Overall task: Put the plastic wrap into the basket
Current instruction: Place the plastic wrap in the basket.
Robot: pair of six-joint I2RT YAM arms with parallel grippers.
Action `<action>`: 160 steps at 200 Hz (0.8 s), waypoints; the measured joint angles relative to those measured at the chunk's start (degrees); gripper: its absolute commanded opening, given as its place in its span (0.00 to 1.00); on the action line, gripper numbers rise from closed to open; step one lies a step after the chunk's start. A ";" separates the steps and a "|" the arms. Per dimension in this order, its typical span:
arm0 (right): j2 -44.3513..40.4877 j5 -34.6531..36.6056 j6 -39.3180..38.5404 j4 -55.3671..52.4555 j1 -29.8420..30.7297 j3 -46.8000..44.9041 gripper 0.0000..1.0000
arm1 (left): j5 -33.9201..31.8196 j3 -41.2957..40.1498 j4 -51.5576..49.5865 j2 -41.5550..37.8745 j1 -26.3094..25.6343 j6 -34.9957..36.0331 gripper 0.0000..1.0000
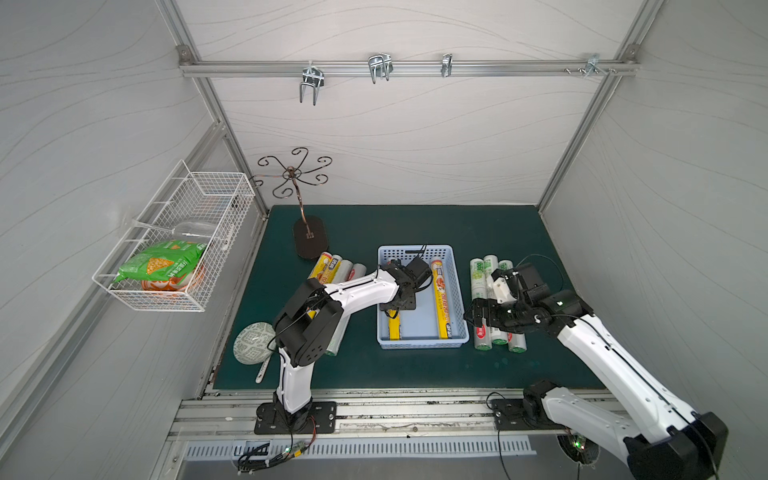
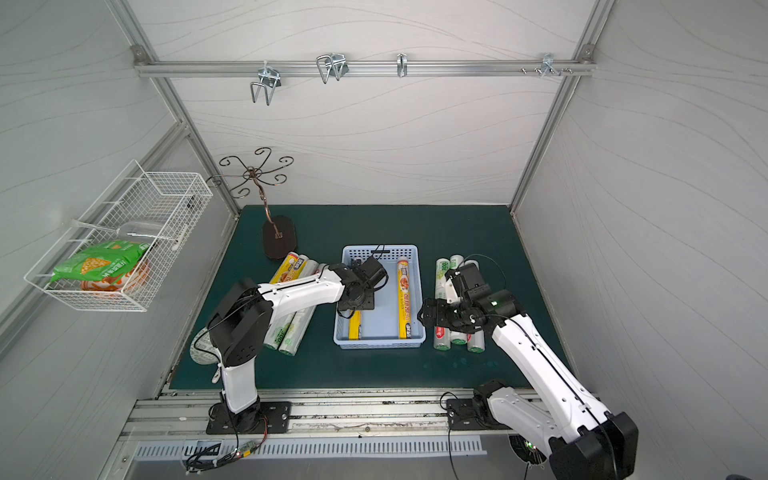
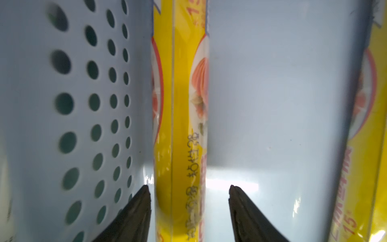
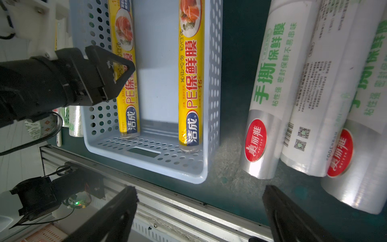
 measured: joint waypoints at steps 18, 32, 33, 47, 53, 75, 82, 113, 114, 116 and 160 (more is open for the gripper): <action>0.00 0.00 0.00 0.00 0.00 0.07 0.99 | -0.70 0.00 -0.26 -2.84 0.00 0.15 0.63; -0.04 0.00 0.00 -0.04 0.00 0.13 0.99 | -1.09 0.00 -0.74 -5.18 0.00 0.42 0.63; -0.07 0.00 0.00 -0.04 0.00 0.15 0.99 | -1.11 0.00 -0.79 -5.29 0.00 0.42 0.63; -0.17 0.02 0.00 -0.07 0.00 0.35 0.99 | -1.55 0.00 -1.40 -7.65 0.00 0.81 0.63; -0.24 0.02 0.00 -0.07 0.00 0.42 0.99 | -1.75 0.00 -1.55 -8.61 0.00 0.98 0.64; -0.39 0.24 0.00 -0.22 -0.04 0.63 0.99 | -2.45 -0.39 -1.97 -12.41 0.00 1.84 0.69; -0.39 0.48 0.00 -0.35 -0.07 0.72 0.99 | -2.75 -0.66 -2.08 -13.90 0.00 2.19 0.70; -0.37 2.01 -0.26 -0.90 -0.24 1.51 0.99 | -5.55 -2.21 -3.06 -20.20 0.00 3.76 0.78; -0.37 2.05 -0.26 -0.92 -0.24 1.55 0.99 | -5.64 -2.25 -3.08 -20.35 0.00 3.76 0.79; -0.37 2.16 -0.28 -0.94 -0.24 1.60 0.99 | -5.95 -2.43 -3.15 -20.83 0.00 3.98 0.80; -0.35 5.53 -1.18 -1.16 -1.09 1.90 0.99 | -12.98 -7.32 -3.65 -28.89 0.11 7.65 0.94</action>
